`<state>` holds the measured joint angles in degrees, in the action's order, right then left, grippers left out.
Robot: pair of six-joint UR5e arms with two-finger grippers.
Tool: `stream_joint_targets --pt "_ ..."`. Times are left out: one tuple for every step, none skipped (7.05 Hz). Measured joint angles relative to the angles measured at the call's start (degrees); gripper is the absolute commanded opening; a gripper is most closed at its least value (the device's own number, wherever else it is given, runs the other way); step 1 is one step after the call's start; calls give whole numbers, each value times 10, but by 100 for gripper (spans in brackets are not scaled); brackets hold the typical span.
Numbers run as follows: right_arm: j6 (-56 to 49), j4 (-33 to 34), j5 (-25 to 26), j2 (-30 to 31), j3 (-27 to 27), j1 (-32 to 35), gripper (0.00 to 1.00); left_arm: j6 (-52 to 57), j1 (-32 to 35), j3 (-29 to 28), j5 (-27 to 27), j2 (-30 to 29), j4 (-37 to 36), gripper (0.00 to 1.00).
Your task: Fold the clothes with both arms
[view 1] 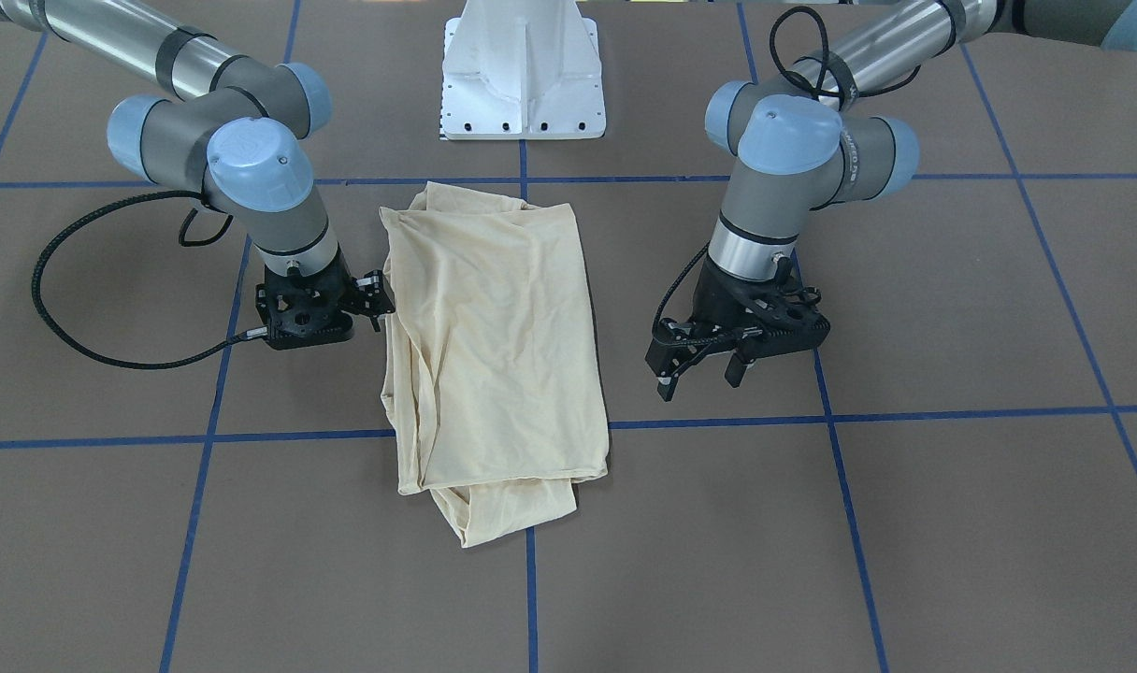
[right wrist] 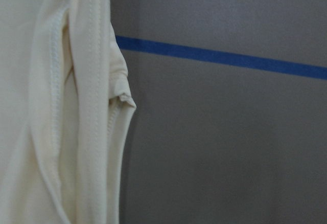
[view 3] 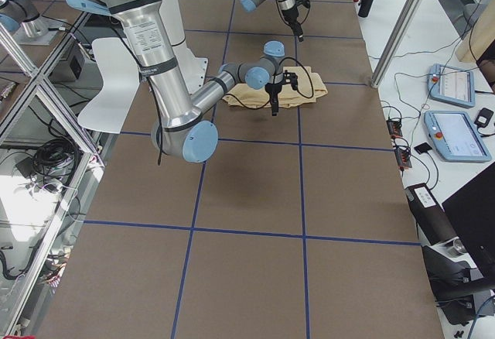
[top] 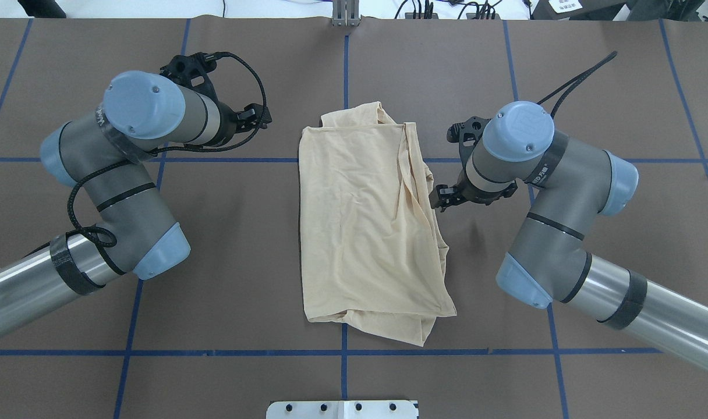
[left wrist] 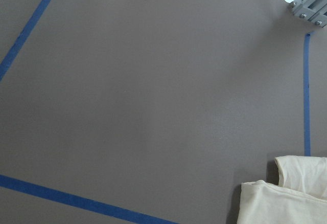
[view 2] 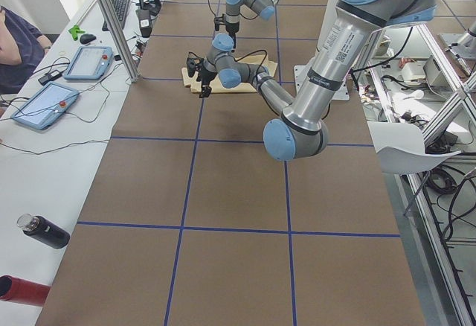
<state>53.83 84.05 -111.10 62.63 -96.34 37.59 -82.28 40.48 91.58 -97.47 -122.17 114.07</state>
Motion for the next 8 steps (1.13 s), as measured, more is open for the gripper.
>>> stream_joint_targets --pt "-3 -3 2 -26 6 6 100 0 0 1 0 0 0 100" --pt "-7 -6 11 -54 25 9 100 2 0 1 0 0 3 100" --pt "-8 -19 26 -78 53 10 100 5 0 -1 0 1 10 100" --pt "-10 -43 37 -97 88 10 100 6 0 -5 0 1 17 100" --pt "-15 -63 42 -111 121 9 100 7 0 -9 0 1 20 100" --pt "-21 -71 44 -118 140 5 100 7 0 -11 0 1 21 100" --pt "-23 -73 45 -120 150 0 100 6 0 -11 0 1 21 100" --pt "-24 -72 44 -121 160 -5 100 6 0 -12 0 1 21 100"
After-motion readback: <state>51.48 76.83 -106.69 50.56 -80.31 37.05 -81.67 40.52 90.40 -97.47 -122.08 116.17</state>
